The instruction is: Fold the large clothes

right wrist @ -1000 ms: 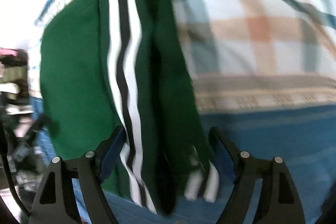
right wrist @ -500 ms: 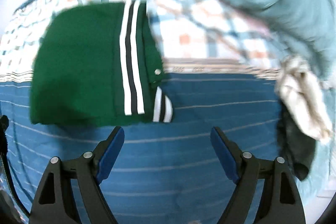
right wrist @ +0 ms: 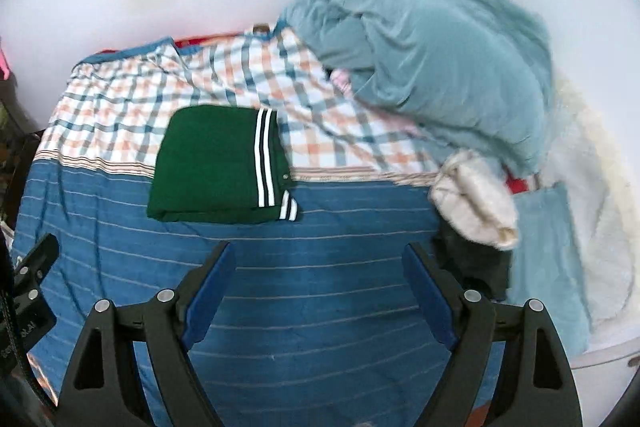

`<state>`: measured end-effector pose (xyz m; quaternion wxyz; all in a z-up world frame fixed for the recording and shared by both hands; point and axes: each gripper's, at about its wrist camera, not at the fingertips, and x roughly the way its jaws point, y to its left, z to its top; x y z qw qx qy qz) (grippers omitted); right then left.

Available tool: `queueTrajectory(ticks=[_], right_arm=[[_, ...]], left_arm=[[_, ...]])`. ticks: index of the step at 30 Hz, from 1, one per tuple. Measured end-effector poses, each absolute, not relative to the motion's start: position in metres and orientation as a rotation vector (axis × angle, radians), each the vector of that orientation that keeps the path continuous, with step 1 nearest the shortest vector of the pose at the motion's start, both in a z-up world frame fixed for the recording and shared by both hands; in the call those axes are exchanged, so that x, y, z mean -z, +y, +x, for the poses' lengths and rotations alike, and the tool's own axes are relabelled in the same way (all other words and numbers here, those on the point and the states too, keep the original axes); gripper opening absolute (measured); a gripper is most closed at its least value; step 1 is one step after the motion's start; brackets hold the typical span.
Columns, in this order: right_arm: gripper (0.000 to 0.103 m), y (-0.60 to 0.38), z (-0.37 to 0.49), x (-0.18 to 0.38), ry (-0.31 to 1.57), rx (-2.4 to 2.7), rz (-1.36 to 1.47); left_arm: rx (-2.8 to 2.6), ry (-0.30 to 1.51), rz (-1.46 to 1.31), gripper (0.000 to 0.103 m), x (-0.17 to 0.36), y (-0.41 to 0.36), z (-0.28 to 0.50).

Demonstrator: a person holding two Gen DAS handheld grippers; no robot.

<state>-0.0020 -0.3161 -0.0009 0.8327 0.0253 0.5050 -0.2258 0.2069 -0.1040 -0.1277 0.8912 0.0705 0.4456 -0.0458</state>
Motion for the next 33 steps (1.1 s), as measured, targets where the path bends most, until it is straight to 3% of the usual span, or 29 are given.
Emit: queueTrajectory(ticks=[8,13,21,24,33], right_arm=[[0.087,-0.266,-0.086,-0.122,0.946,0.456,0.041],[0.087,-0.248,-0.128,-0.172,0.896,0.445,0.055],[0.087,-0.233,-0.165,-0.205,0.874,0.438,0.050],[0.093,-0.234,-0.172,-0.212,0.855,0.441,0.041],[0.095,-0.238,-0.174,-0.219,0.825,0.416,0.029]], left_arm=[[0.113,0.855,0.109,0.102,0.055,-0.100,0.148],[0.116,0.835,0.091,0.102,0.030,-0.098,0.124],[0.093,0.795,0.084,0.102,0.012,-0.094,0.101],[0.076,0.783,0.083,0.102,0.010,-0.094,0.093],[0.055,0.749,0.094,0.103,0.002,-0.092,0.082]])
